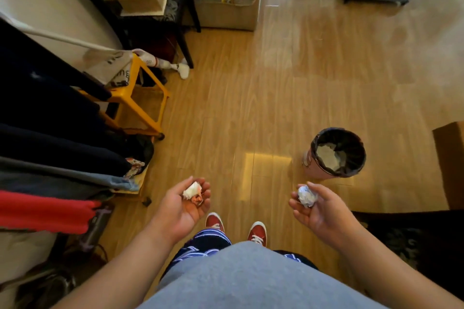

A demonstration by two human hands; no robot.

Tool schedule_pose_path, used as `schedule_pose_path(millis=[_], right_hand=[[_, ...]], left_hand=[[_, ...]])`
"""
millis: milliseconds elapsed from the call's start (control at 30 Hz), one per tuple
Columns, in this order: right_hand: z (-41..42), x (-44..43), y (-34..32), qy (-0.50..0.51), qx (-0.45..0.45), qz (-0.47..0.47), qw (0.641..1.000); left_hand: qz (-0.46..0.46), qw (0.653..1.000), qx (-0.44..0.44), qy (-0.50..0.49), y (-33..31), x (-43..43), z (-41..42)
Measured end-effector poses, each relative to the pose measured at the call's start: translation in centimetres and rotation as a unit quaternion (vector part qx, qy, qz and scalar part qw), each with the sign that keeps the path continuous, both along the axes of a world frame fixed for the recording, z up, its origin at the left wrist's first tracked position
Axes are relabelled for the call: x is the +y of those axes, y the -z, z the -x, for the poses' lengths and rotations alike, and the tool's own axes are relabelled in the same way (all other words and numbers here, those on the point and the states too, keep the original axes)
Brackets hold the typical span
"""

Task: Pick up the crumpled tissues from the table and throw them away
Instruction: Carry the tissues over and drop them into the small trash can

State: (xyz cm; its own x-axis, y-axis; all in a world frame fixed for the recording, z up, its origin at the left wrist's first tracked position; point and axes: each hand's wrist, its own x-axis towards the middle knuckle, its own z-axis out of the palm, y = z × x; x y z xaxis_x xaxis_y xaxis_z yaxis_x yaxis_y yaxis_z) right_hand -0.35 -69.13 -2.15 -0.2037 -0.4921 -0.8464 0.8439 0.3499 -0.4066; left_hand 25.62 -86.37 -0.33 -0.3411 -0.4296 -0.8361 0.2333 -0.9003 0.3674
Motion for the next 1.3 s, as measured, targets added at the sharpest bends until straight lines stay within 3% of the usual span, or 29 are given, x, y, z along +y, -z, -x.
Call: schedule_pose_path(millis=[233, 433, 667, 967, 1300], right_hand=[[4.1, -16.2, -1.0, -0.054, 0.008, 0.038, 0.998], [8.1, -25.5, -0.9, -0.017, -0.004, 0.020, 1.000], [14.0, -27.8, -1.6, 0.084, -0.005, -0.015, 0.996], [23.3, -28.2, 0.0, 0.197, -0.010, -0.077, 0.977], [40.3, -36.4, 0.6, 0.236, -0.035, -0.046, 0.970]], left_hand=[[-0.023, 0.998, -0.014, -0.054, 2.4, -9.4, 2.1], [-0.024, 0.999, -0.008, -0.023, 3.5, -21.2, 7.3], [-0.003, 0.997, 0.010, 0.076, 1.2, -32.0, 17.2], [0.010, 0.980, 0.029, 0.196, -0.4, -39.7, 36.6], [0.008, 0.975, -0.005, 0.221, -0.1, -46.8, 52.2]])
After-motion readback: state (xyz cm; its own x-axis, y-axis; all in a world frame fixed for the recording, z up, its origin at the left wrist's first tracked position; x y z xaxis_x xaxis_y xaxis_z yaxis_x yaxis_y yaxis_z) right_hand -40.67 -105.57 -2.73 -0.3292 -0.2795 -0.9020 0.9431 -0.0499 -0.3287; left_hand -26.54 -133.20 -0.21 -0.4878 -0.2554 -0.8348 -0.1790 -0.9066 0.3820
